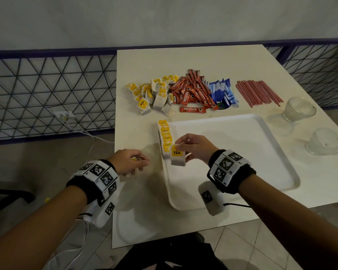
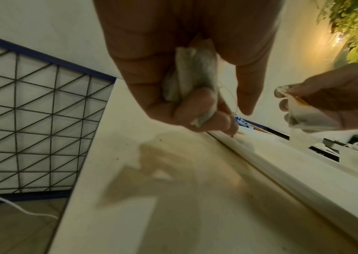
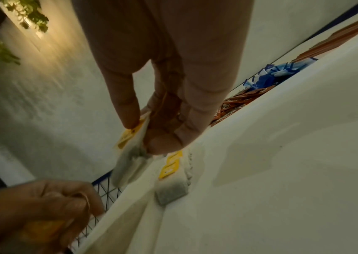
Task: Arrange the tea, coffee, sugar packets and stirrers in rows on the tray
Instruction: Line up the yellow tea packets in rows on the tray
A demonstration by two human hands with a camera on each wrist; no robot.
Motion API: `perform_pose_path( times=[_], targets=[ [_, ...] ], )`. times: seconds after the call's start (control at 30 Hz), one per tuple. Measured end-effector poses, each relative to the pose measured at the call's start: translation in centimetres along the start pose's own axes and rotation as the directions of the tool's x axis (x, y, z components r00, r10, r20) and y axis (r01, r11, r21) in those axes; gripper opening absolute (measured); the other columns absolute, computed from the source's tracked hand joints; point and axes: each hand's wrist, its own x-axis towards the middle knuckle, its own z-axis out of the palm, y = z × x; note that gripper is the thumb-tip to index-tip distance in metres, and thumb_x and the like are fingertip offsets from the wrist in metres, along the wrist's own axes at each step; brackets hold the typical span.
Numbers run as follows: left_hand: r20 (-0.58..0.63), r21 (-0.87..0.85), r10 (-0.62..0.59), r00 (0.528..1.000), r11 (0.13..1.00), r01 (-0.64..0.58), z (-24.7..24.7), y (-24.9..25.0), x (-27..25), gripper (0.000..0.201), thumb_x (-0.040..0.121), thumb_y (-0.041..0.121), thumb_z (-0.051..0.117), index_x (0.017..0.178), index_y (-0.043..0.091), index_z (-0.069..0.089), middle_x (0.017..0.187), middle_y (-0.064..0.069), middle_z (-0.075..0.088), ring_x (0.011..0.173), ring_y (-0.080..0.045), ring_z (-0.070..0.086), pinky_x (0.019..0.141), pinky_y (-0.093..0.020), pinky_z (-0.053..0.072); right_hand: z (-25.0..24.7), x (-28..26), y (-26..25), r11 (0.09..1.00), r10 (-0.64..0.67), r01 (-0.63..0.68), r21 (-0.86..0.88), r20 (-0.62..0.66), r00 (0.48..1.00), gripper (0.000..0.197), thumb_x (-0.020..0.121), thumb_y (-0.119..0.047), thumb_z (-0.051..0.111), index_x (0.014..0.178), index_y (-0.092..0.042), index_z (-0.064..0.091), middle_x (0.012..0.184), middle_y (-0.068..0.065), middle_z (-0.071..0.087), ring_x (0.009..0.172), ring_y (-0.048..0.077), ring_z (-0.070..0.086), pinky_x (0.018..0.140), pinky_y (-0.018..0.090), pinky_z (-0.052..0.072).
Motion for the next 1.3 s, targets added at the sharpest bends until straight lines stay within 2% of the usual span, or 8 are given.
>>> perform_pose_path(
  times=[0.17,0.4,0.6,0.7,0.8,0.97,1.13,1.3],
  targets=[
    [-0.041,-0.003,-0.024,0.999,1.0,0.024,0.1,0.2,0.5,0.004,0.087,0.025,0.062,0.084,0.022,0.063,0.07,0.005,0.063,0.051,-0.008,0.051,0.038,-0.013,0.036,0.8,1.1,1.3,0.971,0.015,-0.004,-0.24,0.045,0.999,0.02,0.088,-0.008,0.059,0.074,-0.021,0.052,0.077,0.002,0.058,0.064,0.014,0.054,0.05,0.018,0.049],
    [-0.083,-0.006,-0.04,0.996,0.999,0.04,1.6,1.3,1.4,0.007,0.087,0.025,0.063,0.087,0.019,0.062,0.068,0.005,0.062,0.052,-0.008,0.052,0.038,-0.009,0.036,1.3,3.1,2.3,0.909,-0.023,0.026,-0.416,0.013,1.0,0.005,0.085,-0.017,0.064,0.085,-0.019,0.06,0.081,-0.002,0.058,0.073,0.014,0.052,0.074,0.031,0.047],
    [-0.126,0.031,-0.061,0.99,0.997,0.065,1.9,2.4,2.6,0.01,0.084,0.026,0.066,0.088,0.018,0.062,0.064,0.009,0.059,0.053,-0.004,0.054,0.043,-0.007,0.038,0.5,4.5,1.3,0.901,-0.037,0.062,-0.429,0.066,0.997,0.021,0.081,-0.017,0.07,0.097,-0.004,0.068,0.068,-0.009,0.052,0.063,-0.001,0.045,0.053,0.003,0.037],
    [-0.149,0.059,-0.074,0.986,0.995,0.084,1.6,2.9,3.1,0.015,0.085,0.027,0.065,0.094,0.015,0.065,0.065,0.01,0.059,0.065,-0.012,0.058,0.056,-0.014,0.042,0.2,5.3,0.8,0.894,-0.012,0.057,-0.445,0.103,0.995,0.024,0.081,-0.017,0.07,0.099,-0.002,0.068,0.071,-0.005,0.054,0.063,0.001,0.045,0.053,0.006,0.035],
    [-0.15,0.096,-0.085,0.985,0.99,0.1,1.8,3.3,3.1,0.015,0.085,0.03,0.065,0.092,0.017,0.064,0.073,0.006,0.06,0.064,-0.006,0.054,0.052,-0.014,0.041,-0.1,5.7,0.5,0.844,-0.006,0.082,-0.53,0.144,0.99,0.025,0.081,-0.018,0.069,0.101,-0.004,0.067,0.079,0.0,0.057,0.073,0.01,0.05,0.057,0.01,0.035],
    [-0.14,0.212,-0.133,0.981,0.964,0.161,3.0,3.9,3.3,0.03,0.077,0.046,0.07,0.086,0.022,0.054,0.087,0.004,0.058,0.084,-0.015,0.054,0.076,-0.026,0.043,-0.5,6.2,0.1,0.795,-0.016,0.112,-0.597,0.163,0.987,0.019,0.084,-0.018,0.066,0.1,-0.007,0.067,0.076,-0.004,0.055,0.075,0.01,0.049,0.054,0.009,0.033],
    [-0.146,0.294,-0.255,0.956,0.911,0.288,3.8,5.3,3.1,0.058,0.064,0.065,0.07,0.096,0.025,0.043,0.077,0.009,0.047,0.081,-0.016,0.051,0.072,-0.029,0.04,-0.6,6.5,0.1,0.799,-0.024,0.109,-0.591,0.15,0.988,0.016,0.083,-0.022,0.067,0.093,-0.01,0.067,0.065,-0.008,0.049,0.06,0.002,0.044,0.052,0.012,0.033],
    [-0.162,0.32,-0.276,0.947,0.894,0.315,4.3,5.8,3.1,0.058,0.066,0.064,0.069,0.098,0.024,0.04,0.088,0.005,0.051,0.079,-0.016,0.051,0.07,-0.029,0.039,-0.7,6.8,0.0,0.787,-0.015,0.101,-0.609,0.144,0.989,0.01,0.083,-0.021,0.067,0.08,-0.018,0.058,0.064,-0.007,0.051,0.067,0.012,0.051,0.053,0.014,0.037]
  ],
)
